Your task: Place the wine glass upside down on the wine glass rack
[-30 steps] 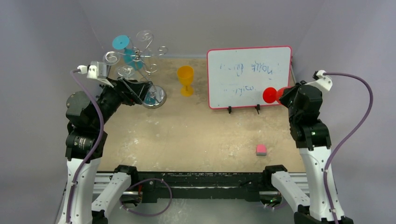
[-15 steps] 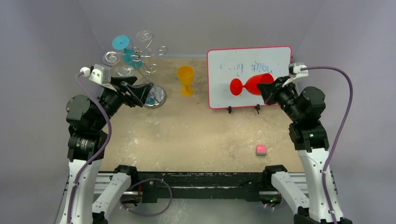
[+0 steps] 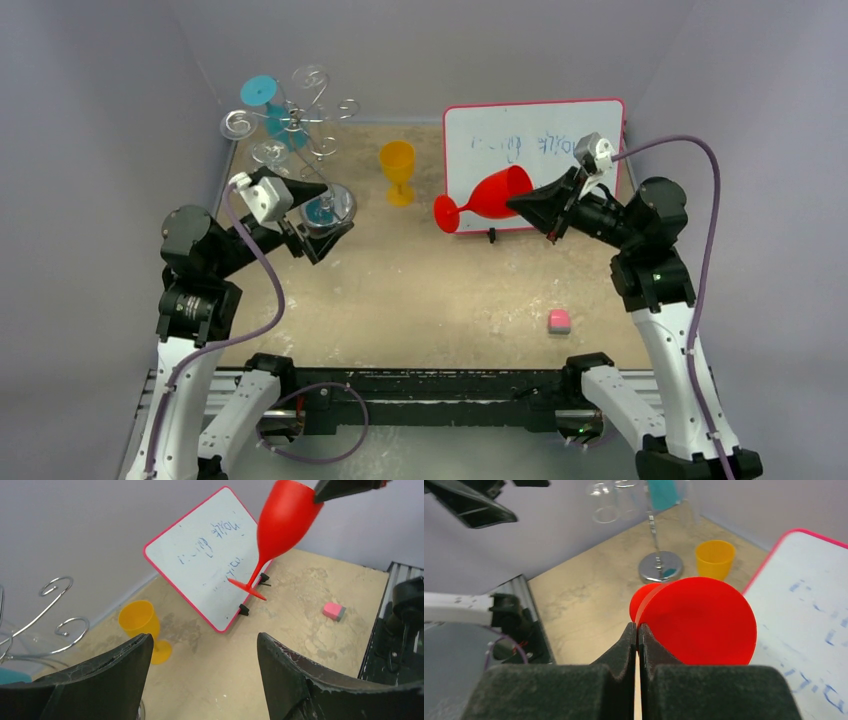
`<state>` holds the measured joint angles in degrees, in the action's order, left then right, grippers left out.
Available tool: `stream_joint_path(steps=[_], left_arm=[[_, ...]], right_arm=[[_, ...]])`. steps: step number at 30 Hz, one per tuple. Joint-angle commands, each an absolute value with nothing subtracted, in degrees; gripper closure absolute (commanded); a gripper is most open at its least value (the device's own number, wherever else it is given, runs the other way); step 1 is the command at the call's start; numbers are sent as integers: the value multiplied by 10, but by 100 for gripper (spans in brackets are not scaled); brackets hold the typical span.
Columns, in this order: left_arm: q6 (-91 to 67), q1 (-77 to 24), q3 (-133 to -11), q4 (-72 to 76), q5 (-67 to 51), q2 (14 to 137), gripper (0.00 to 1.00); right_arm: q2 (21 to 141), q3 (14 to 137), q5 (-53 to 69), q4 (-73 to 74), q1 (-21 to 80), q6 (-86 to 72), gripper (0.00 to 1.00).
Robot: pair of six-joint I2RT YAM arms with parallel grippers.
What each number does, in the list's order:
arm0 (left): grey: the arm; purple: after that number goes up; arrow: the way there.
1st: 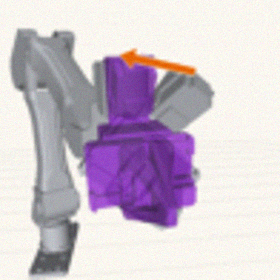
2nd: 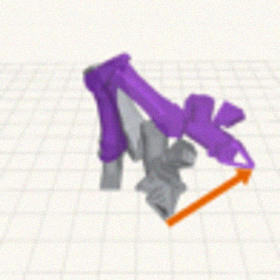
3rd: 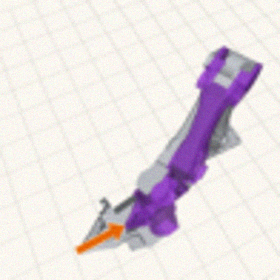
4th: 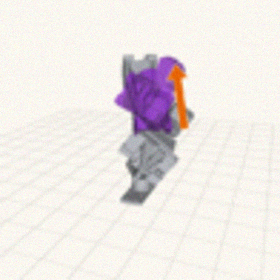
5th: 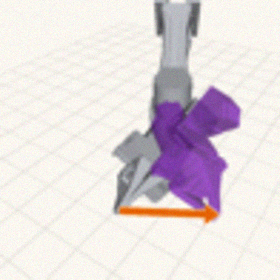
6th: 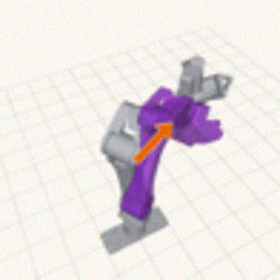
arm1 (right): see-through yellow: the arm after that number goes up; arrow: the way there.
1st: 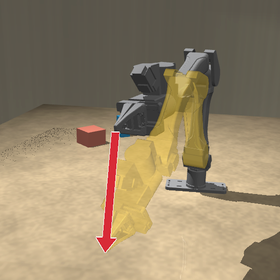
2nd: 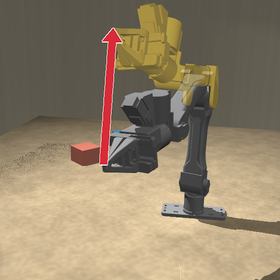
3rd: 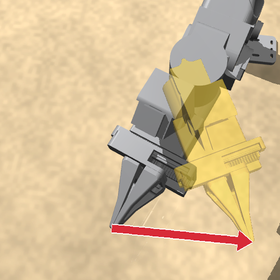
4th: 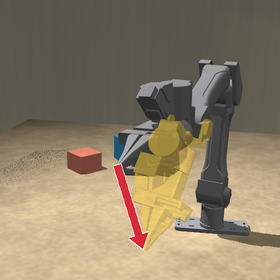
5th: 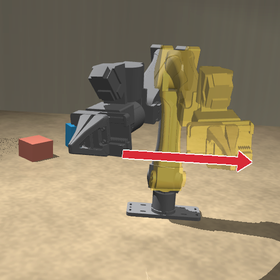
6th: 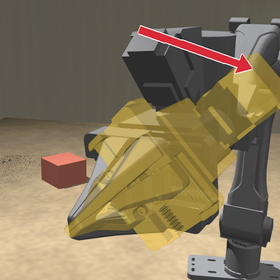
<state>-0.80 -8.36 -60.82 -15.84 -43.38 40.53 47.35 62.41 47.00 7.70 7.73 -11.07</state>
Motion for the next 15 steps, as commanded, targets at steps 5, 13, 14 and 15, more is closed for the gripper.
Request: stream_joint_path(steps=[5, 13, 14, 15], left_arm=[[294, -89, -620, -281, -579, 376, 26], [411, -92, -603, -357, -642, 351, 26], [419, -92, -605, -365, -643, 352, 26], [430, -92, -607, -373, -656, 355, 26]], right_arm=[[496, 618, 668, -94, 111, -190, 100], [493, 580, 733, -294, 141, -359, 100], [494, 571, 734, -327, 143, -393, 100], [497, 562, 737, -367, 146, -428, 100]])
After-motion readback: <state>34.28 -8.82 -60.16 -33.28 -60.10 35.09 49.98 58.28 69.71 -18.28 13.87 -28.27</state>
